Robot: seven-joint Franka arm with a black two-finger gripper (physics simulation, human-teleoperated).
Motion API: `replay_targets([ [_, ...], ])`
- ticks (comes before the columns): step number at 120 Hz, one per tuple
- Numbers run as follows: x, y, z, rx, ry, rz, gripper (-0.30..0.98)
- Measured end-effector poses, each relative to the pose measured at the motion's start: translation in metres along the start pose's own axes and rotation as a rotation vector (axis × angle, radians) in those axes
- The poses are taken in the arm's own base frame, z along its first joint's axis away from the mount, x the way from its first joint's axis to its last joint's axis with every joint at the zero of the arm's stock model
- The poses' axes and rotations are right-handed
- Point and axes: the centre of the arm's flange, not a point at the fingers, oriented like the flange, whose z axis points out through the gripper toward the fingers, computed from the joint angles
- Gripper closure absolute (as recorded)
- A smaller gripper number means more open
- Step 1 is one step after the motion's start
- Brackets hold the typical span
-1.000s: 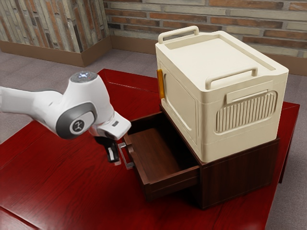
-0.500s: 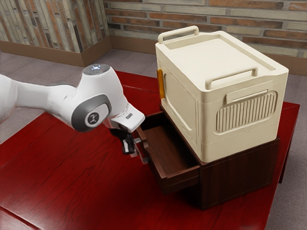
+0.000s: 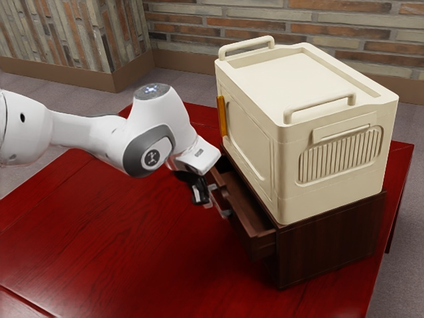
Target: Push the drawer handle with one arm to close the drawer
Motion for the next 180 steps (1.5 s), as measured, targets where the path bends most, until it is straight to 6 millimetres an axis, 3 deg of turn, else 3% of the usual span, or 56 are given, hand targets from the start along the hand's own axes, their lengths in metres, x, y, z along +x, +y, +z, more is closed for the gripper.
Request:
replay_targets([
  [55,0.042,-0.005,0.017,-0.014,0.055,0.028,0.78],
  [88,0.042,0.001,0.014,-0.023,0.065,0.032,0.78],
  [99,0.025,0.000,-0.013,-0.033,0.060,-0.002,0.79],
  [114,-0.015,-0.027,-0.050,-0.074,-0.003,-0.105,0.79],
  [130,-0.041,-0.079,-0.132,-0.051,-0.042,-0.207,0.78],
  [142,-0.063,-0.107,-0.183,-0.039,-0.082,-0.300,0.65],
  [152,-0.077,-0.118,-0.203,-0.040,-0.120,-0.357,0.46],
  [161,-0.083,-0.118,-0.208,-0.046,-0.159,-0.387,0.32],
  [180,-0.070,-0.103,-0.209,-0.050,-0.215,-0.422,0.15],
])
